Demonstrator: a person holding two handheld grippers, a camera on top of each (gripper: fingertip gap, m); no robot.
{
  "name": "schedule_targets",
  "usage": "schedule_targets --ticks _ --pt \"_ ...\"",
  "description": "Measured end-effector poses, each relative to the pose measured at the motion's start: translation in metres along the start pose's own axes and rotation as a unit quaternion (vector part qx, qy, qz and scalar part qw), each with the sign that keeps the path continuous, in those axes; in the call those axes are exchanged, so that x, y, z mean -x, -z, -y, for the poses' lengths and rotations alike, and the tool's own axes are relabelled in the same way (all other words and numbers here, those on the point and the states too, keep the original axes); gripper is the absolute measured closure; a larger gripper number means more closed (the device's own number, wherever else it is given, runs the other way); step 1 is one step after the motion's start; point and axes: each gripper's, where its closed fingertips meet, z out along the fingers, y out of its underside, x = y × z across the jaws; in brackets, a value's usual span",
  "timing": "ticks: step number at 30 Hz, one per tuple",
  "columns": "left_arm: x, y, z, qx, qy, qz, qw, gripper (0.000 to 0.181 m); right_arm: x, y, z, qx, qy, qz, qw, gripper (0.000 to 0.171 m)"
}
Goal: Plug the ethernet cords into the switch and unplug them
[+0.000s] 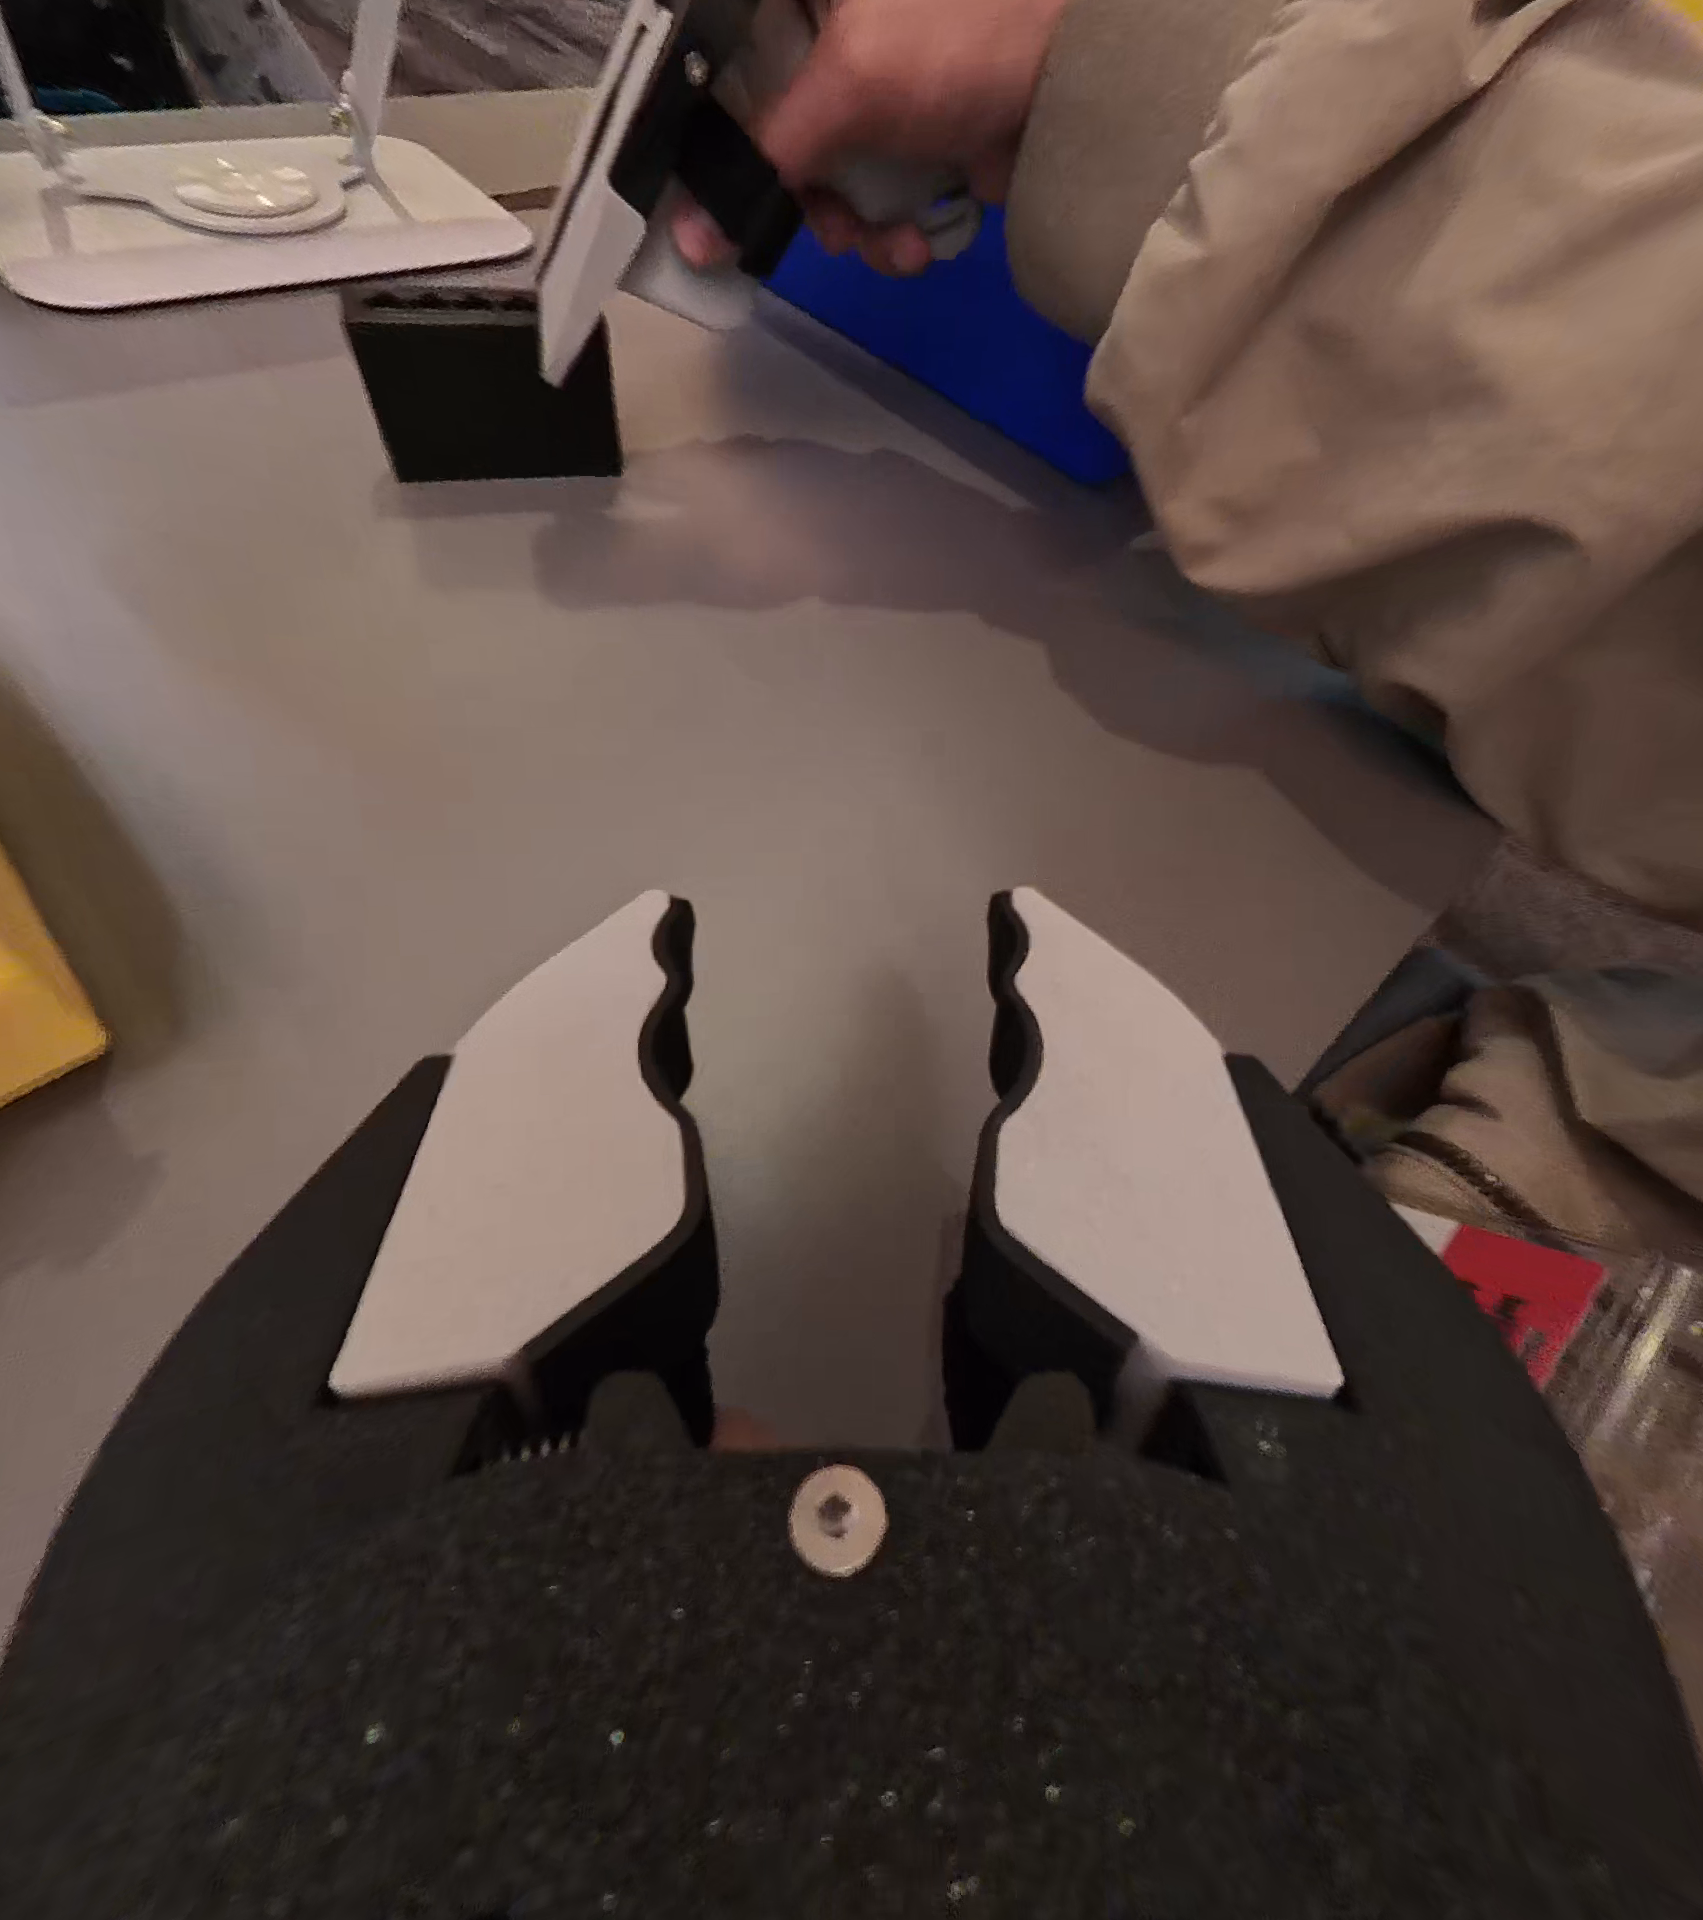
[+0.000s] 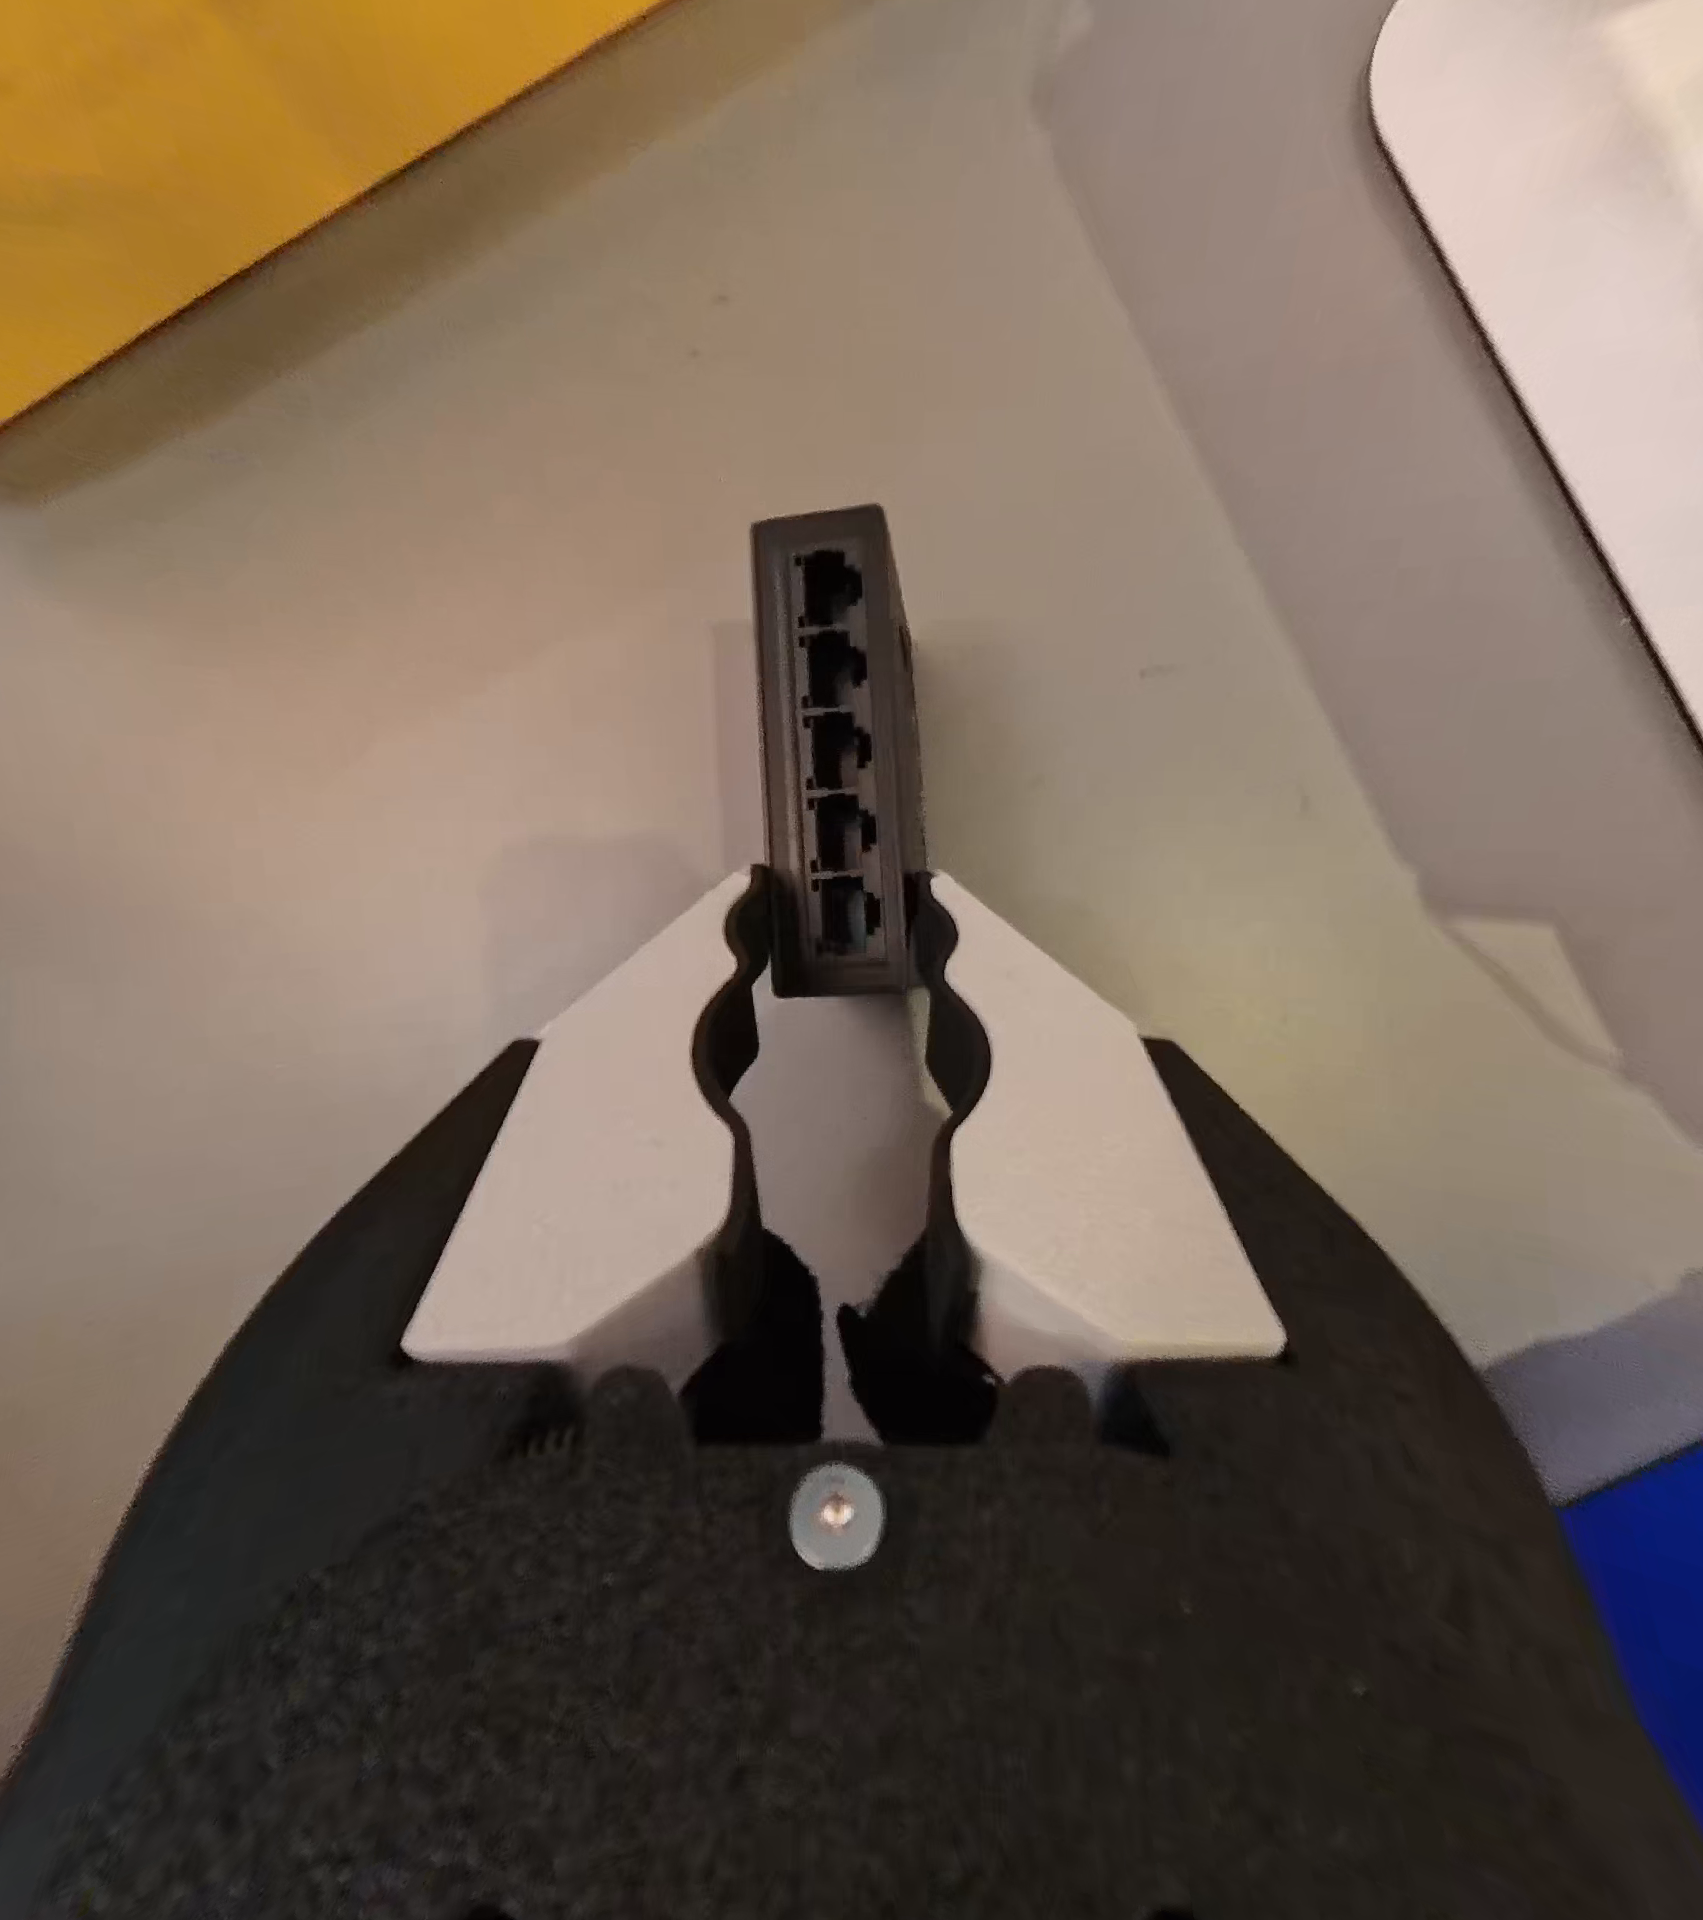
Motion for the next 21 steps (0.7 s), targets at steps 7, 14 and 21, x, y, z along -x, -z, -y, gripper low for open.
schedule_targets --ticks 7,14,21 --pt "0.035 0.013 0.009 -0.042 0.071 0.056 0.995 0.127 0.005 0.034 0.014 -0.082 0.027 -0.096 0.992 0.125" --pt "0.067 0.069 0.041 -0.155 0.123 0.014 0.98 0.125 0.125 0.059 -0.048 -0.222 0.021 -0.036 0.974 0.129" --pt "0.165 0.126 0.007 -0.137 0.246 0.19 0.94 0.128 0.183 0.07 -0.099 -0.277 -0.009 0.001 0.961 0.134"
